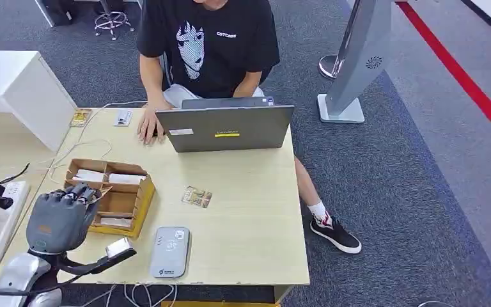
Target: Pass the card to the sensor for recognition and then transmit it.
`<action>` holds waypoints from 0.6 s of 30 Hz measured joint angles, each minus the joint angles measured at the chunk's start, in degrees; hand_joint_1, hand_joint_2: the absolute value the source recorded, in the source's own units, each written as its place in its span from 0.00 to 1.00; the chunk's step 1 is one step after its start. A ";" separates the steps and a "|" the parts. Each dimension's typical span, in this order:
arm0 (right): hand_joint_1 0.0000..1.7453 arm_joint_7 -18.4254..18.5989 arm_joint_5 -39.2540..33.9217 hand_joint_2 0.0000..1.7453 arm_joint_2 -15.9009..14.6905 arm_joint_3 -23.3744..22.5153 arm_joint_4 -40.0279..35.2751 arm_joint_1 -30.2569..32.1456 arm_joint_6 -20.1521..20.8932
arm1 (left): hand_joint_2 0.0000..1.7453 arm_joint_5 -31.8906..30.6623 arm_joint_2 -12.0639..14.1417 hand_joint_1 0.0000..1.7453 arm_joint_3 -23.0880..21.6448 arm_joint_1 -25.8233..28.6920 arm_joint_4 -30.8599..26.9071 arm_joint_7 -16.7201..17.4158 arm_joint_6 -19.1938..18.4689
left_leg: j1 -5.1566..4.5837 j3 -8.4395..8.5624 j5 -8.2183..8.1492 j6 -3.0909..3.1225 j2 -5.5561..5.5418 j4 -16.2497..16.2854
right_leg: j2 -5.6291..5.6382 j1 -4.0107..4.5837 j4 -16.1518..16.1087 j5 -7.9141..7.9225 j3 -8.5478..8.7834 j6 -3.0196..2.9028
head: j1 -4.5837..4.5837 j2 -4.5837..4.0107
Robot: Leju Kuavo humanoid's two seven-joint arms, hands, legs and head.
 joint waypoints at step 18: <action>0.00 0.24 4.37 1.00 0.00 0.37 0.00 -0.60 1.38 | 1.00 -14.23 11.39 1.00 0.79 -22.93 21.75 5.70 -8.75 | 0.04 -0.01 0.11 -0.17 0.01 0.00 | 0.04 0.03 0.09 0.04 -0.07 -0.07 | 0.04 0.00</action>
